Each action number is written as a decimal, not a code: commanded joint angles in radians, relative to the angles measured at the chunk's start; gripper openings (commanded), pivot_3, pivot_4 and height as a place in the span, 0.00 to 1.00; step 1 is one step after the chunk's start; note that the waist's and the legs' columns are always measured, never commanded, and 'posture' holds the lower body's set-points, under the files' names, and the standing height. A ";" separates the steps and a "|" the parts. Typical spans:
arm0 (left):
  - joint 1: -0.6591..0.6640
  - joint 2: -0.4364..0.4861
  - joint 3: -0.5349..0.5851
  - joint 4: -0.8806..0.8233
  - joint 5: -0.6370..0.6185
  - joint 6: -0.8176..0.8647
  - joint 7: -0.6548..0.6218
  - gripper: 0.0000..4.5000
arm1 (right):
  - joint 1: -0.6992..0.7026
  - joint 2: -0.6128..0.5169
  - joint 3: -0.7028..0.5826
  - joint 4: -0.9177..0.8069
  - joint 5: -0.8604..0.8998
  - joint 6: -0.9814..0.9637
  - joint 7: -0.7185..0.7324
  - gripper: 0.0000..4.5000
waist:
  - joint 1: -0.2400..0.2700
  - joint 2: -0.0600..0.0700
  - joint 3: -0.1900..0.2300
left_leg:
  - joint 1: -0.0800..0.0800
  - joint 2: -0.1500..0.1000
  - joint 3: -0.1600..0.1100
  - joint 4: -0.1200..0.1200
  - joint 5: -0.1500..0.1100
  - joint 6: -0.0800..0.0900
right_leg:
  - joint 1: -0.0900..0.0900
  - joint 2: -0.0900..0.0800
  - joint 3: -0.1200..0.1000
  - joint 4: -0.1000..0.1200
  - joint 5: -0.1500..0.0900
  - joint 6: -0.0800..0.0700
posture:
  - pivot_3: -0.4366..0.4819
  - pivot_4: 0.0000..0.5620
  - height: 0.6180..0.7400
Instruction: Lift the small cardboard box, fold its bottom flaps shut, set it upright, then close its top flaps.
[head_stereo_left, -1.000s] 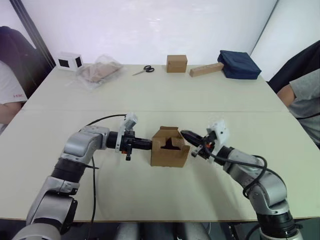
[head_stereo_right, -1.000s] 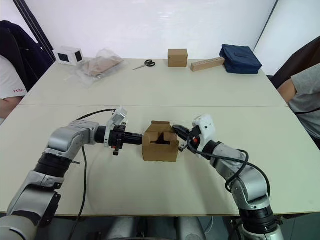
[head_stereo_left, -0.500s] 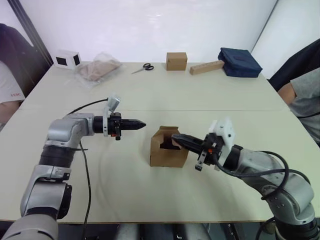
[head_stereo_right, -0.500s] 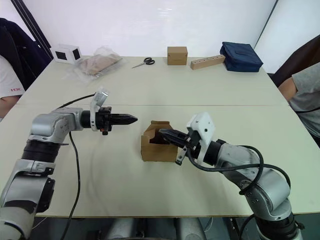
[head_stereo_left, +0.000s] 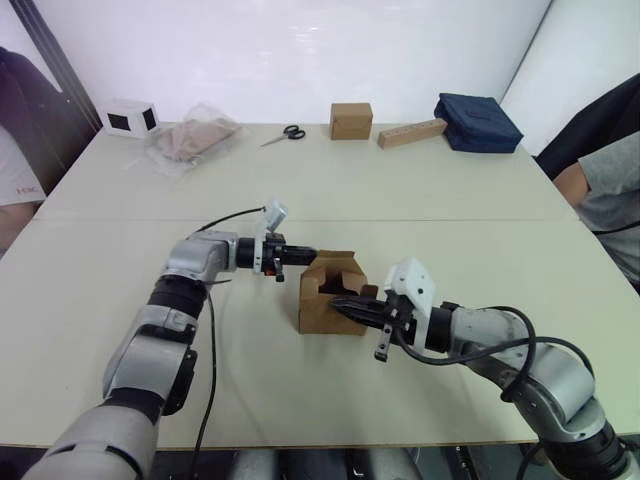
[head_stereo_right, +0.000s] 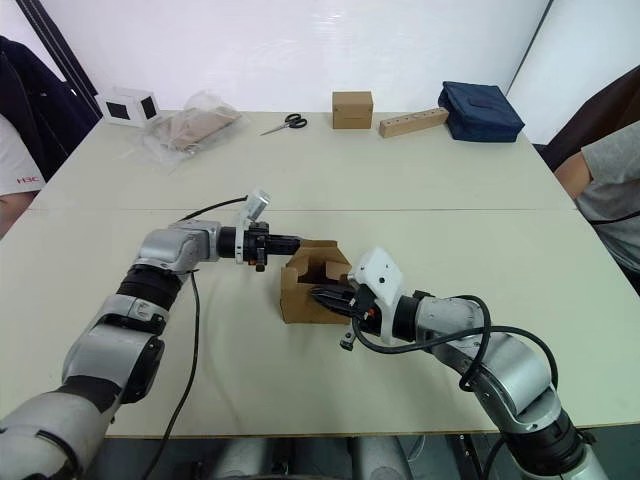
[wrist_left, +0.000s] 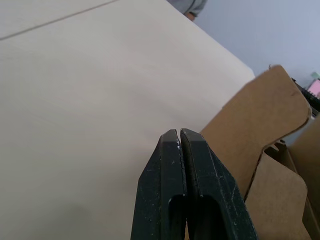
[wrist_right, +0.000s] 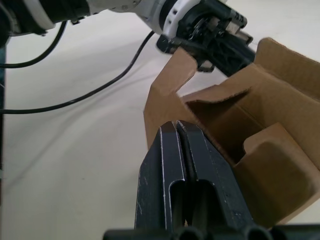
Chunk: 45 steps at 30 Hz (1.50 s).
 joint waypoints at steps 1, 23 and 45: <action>-0.009 -0.003 -0.006 -0.031 0.002 -0.006 -0.057 0.01 | 0.003 0.000 0.031 0.029 -0.062 -0.054 0.016 0.00 | -0.001 0.000 0.000 | 0.000 0.000 0.000 0.000 0.000 0.000 | 0.000 0.000 0.000 0.000 0.000 0.000 | 0.48 0.27 1.00; 0.071 0.128 0.113 -0.345 -0.107 0.170 -0.055 0.01 | 0.002 0.058 0.007 0.067 -0.135 -0.086 -0.002 0.00 | -0.008 0.000 0.000 | 0.000 0.004 0.001 0.000 0.000 0.000 | 0.000 0.000 0.001 0.000 0.000 0.000 | 0.48 0.27 1.00; 0.282 0.196 -0.064 -0.621 -0.142 0.183 -0.024 0.01 | -0.126 0.065 -0.168 -0.093 0.003 0.089 -0.049 0.00 | -0.001 0.000 0.000 | 0.002 0.004 0.002 0.001 0.000 -0.001 | 0.001 0.000 0.001 0.001 -0.002 -0.004 | 0.48 0.27 1.00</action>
